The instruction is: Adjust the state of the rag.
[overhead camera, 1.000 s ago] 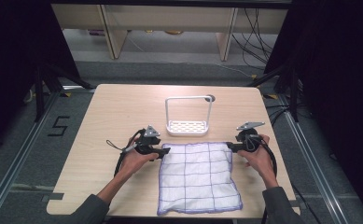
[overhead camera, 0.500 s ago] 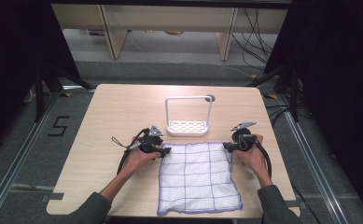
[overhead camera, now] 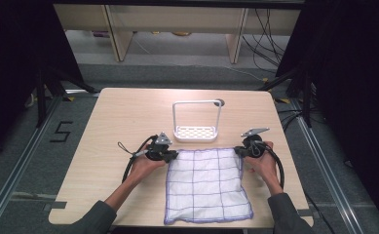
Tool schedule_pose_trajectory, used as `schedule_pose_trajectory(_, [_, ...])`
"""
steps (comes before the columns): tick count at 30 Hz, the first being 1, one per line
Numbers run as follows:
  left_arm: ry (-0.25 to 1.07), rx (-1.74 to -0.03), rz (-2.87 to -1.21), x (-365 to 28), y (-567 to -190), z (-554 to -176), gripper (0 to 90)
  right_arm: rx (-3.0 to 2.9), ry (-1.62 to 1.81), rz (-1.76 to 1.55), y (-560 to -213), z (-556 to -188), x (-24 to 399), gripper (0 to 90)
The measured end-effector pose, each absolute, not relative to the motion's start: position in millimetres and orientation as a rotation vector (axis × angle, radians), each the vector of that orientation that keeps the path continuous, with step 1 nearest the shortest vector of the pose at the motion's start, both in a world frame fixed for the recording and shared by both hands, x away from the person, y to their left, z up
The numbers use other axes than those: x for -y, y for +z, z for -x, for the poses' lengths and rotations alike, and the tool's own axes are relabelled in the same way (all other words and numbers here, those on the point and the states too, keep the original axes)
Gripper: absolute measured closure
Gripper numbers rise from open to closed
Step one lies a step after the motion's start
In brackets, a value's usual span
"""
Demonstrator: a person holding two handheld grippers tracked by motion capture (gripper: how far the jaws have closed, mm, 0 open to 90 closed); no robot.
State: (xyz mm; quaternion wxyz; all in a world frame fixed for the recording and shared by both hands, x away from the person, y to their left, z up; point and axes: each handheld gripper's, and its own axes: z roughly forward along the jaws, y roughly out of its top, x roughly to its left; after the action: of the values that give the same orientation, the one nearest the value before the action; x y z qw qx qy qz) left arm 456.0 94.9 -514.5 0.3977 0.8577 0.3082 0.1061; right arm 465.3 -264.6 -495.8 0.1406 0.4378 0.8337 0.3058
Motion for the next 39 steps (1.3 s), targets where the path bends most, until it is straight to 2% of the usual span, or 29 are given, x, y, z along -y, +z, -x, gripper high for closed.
schedule_pose_trajectory(15, [0.370, -0.749, -2.074, -112, -481, -458, 85.7, -2.322, 1.060, -1.157, -455, -464, 271, 88.7])
schedule_pose_trajectory(21, [0.386, -0.737, -1.988, -128, -463, -455, 85.7, -2.274, 1.178, -1.103, -427, -444, 275, 88.7])
schedule_pose_trajectory(30, [0.410, -0.598, -2.024, -135, -451, -399, 85.6, -2.293, 1.195, -0.956, -417, -389, 279, 88.7])
schedule_pose_trajectory(39, [0.406, -0.524, -2.066, -137, -461, -361, 85.5, -2.327, 1.221, -0.978, -434, -358, 282, 88.6])
